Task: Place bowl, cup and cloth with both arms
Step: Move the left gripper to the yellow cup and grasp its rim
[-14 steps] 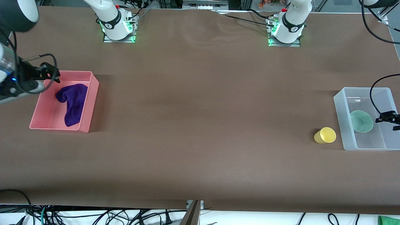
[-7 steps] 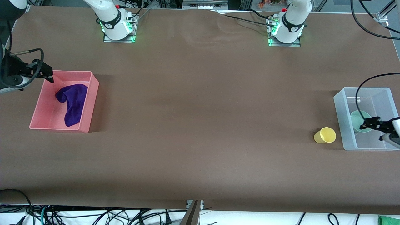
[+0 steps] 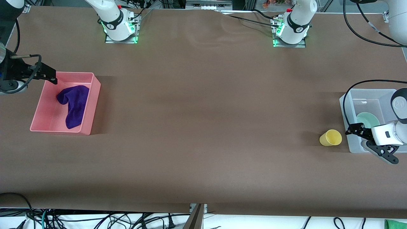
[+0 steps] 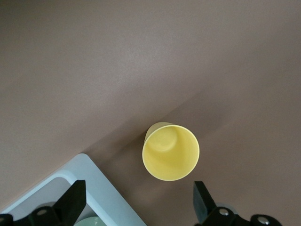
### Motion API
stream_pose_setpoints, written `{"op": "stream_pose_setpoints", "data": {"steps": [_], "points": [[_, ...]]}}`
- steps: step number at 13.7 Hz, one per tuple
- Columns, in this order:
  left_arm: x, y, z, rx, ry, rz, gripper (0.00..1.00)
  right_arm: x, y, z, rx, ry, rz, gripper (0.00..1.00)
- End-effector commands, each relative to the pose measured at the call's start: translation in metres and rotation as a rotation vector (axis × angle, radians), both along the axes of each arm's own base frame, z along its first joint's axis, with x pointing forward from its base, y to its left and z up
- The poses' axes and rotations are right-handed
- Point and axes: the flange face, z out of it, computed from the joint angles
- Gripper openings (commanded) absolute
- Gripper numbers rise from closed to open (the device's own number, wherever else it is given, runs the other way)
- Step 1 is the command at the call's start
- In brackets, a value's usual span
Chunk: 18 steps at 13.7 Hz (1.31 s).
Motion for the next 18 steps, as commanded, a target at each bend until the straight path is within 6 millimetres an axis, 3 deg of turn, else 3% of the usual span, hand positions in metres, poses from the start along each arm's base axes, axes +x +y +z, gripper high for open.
{"op": "stream_pose_setpoints", "data": {"steps": [1,4,7,9,13,14,15,17,18], "points": [[0.002,0.006,-0.013,0.019,-0.001,0.002,1.0,0.0,-0.001,-0.001,0.015,0.008,-0.02,0.99],[0.01,-0.003,-0.01,0.029,-0.049,-0.014,1.0,0.001,0.001,-0.001,0.016,0.007,-0.017,0.99],[0.011,-0.001,-0.035,0.029,-0.036,-0.044,1.0,0.001,0.003,-0.001,0.017,0.008,-0.02,0.99],[0.019,-0.013,-0.041,0.035,-0.071,-0.04,1.0,0.0,0.003,0.0,0.021,0.005,-0.028,0.99],[0.016,-0.021,-0.09,0.027,-0.052,-0.063,0.85,0.0,0.005,-0.001,0.015,0.009,-0.025,0.99],[0.012,-0.019,-0.101,0.022,-0.034,-0.065,0.73,0.0,0.005,0.0,0.013,0.009,-0.023,0.99],[0.011,-0.019,-0.11,0.018,-0.021,-0.067,0.53,0.001,0.005,-0.001,0.014,0.008,-0.023,0.99],[0.009,-0.017,-0.124,0.011,-0.005,-0.063,0.03,0.0,0.006,-0.001,0.016,0.011,-0.023,0.99],[0.009,-0.018,-0.124,0.012,-0.005,-0.064,0.0,0.0,0.009,0.0,0.012,0.01,-0.019,0.99]]}}
